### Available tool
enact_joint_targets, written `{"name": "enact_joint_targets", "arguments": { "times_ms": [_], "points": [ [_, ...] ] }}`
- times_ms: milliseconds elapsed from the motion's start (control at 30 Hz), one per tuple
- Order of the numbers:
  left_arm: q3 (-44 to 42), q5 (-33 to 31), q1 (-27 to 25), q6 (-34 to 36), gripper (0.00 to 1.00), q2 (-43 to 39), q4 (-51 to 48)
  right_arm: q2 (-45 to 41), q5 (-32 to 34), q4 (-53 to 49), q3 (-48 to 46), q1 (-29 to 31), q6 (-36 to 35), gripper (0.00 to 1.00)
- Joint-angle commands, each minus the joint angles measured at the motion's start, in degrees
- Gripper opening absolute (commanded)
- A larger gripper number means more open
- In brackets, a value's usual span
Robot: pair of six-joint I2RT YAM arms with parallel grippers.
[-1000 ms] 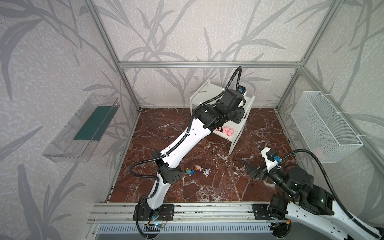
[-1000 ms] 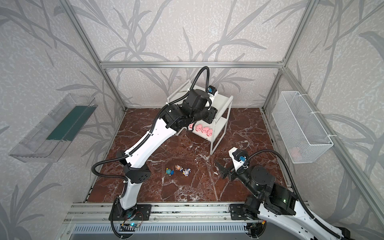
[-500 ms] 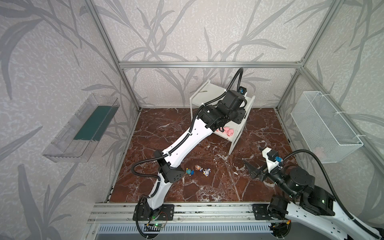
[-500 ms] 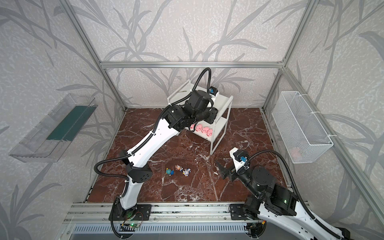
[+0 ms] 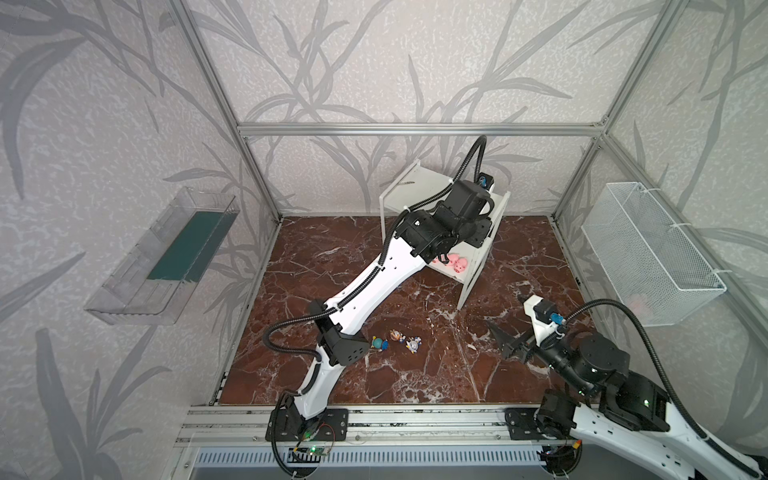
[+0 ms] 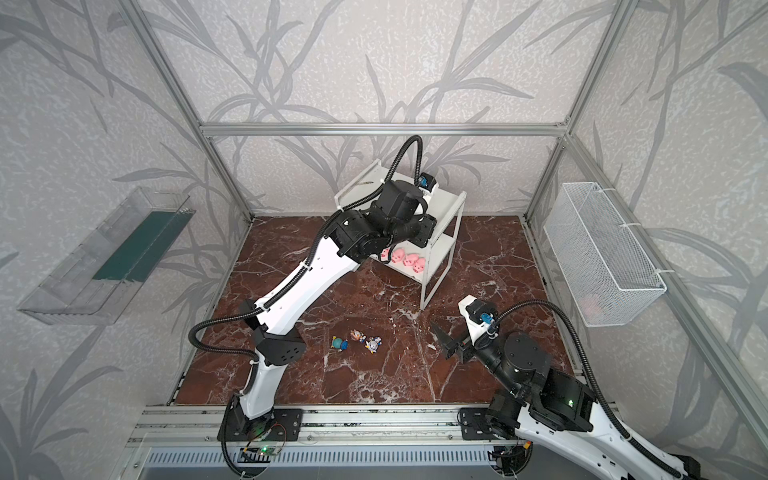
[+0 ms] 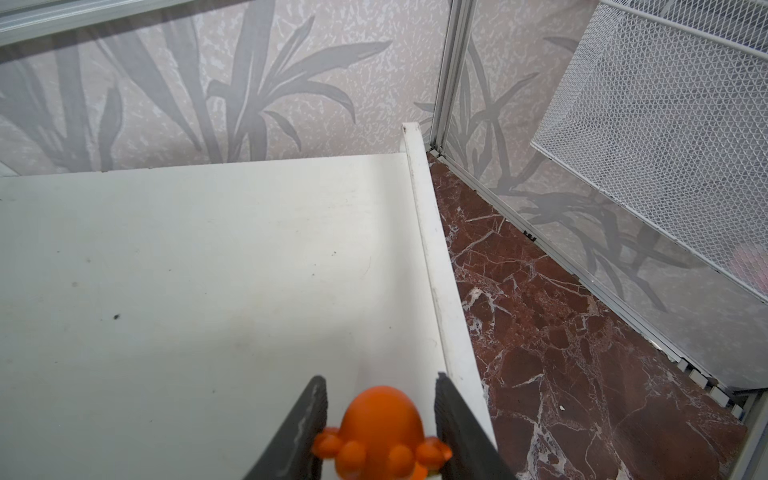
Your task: Place and organize the plastic toys onto the shelf
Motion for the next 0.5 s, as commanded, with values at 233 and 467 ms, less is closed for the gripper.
{"name": "enact_joint_targets", "arguments": {
  "times_ms": [233, 467],
  "points": [
    [1.6, -0.3, -0.2, 0.4, 0.48, 1.0, -0.8, -0.7, -0.6, -0.1, -0.5, -0.1, 0.0, 0.99],
    [1.6, -0.2, -0.1, 0.6, 0.52, 0.9, -0.9, -0.4, -0.7, 0.3, -0.6, -0.1, -0.1, 0.99]
  ]
}}
